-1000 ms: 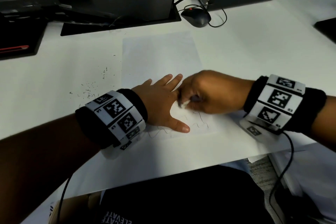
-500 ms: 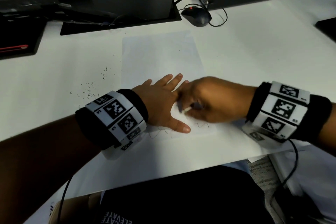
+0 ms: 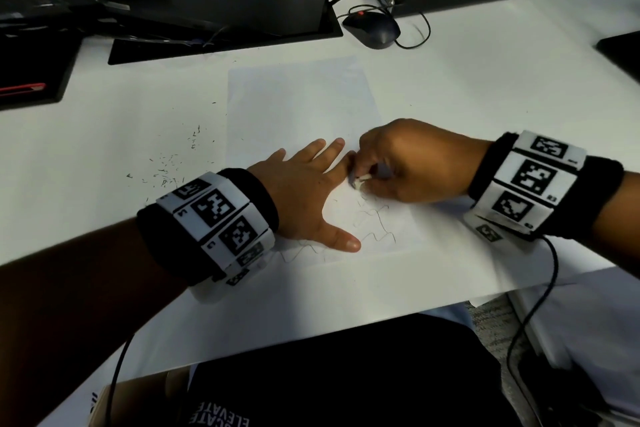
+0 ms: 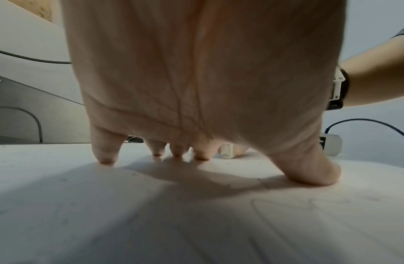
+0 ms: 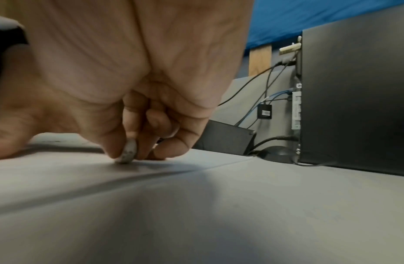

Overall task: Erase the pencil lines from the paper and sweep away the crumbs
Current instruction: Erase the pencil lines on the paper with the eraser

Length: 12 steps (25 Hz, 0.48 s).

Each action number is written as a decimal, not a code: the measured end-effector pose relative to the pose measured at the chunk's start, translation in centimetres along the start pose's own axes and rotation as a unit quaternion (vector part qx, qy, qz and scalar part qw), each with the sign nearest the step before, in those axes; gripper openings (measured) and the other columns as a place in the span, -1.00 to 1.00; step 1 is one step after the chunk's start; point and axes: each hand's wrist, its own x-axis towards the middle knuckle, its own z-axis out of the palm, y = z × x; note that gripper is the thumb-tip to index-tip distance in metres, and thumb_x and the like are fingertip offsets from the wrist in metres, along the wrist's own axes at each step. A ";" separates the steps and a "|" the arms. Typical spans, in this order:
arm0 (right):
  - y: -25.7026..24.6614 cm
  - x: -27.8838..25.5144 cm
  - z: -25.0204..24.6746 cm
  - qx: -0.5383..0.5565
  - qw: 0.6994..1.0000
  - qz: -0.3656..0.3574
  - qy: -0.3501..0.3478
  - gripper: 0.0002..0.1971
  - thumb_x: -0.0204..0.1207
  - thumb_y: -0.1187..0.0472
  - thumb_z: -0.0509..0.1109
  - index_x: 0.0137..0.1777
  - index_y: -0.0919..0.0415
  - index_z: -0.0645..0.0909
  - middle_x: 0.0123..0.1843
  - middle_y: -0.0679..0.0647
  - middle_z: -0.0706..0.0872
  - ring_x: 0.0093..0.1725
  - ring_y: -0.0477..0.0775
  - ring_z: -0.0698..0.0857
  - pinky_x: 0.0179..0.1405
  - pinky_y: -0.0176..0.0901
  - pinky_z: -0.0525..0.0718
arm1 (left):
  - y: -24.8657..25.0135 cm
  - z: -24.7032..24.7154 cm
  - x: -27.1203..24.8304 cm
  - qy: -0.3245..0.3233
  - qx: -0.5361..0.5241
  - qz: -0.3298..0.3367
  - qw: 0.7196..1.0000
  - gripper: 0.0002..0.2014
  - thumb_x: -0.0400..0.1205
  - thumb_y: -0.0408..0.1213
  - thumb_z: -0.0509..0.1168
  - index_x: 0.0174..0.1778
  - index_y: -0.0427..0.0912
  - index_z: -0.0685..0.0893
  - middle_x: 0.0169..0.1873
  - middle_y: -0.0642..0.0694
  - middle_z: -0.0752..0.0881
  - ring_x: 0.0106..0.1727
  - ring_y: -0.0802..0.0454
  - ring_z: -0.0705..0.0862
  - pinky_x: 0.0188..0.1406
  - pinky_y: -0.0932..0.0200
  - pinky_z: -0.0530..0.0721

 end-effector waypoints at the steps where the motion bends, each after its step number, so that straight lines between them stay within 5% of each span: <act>1: 0.0 -0.1 0.2 -0.010 1.000 -0.004 0.003 -0.84 0.44 0.21 0.45 -0.01 0.06 0.78 -0.12 -0.07 0.77 -0.18 -0.03 0.69 -0.12 -0.12 0.66 | 0.0 0.1 0.0 0.001 0.001 0.000 1.000 0.22 0.35 0.61 0.14 0.74 0.06 -0.31 0.71 0.02 -0.40 0.73 0.01 -0.35 0.68 -0.31 -0.08; 5: -1.0 -0.8 1.0 0.000 0.997 -0.044 -0.063 -0.87 0.46 0.17 0.44 -0.03 0.03 0.78 -0.13 -0.13 0.74 -0.28 -0.20 0.58 -0.23 -0.38 0.54 | -0.1 0.1 0.0 0.004 -0.003 0.001 1.000 0.23 0.34 0.61 0.14 0.73 0.08 -0.35 0.71 0.04 -0.40 0.72 0.03 -0.36 0.68 -0.29 -0.10; 8: 0.3 -0.2 -0.1 -0.010 1.000 0.013 0.014 -0.86 0.44 0.18 0.46 -0.03 0.02 0.78 -0.14 -0.08 0.74 -0.25 -0.07 0.63 -0.19 -0.17 0.62 | -0.1 0.2 0.1 0.002 0.011 -0.003 1.000 0.23 0.34 0.63 0.11 0.73 0.05 -0.35 0.71 0.02 -0.40 0.73 0.01 -0.35 0.67 -0.31 -0.08; 12: -1.0 -1.0 0.7 -0.016 0.997 -0.035 -0.066 -0.88 0.46 0.15 0.44 -0.04 0.01 0.77 -0.14 -0.12 0.74 -0.25 -0.13 0.63 -0.21 -0.24 0.58 | -0.2 0.2 0.0 0.003 0.003 -0.002 1.000 0.22 0.35 0.62 0.13 0.73 0.07 -0.35 0.71 0.03 -0.40 0.73 0.02 -0.35 0.68 -0.30 -0.08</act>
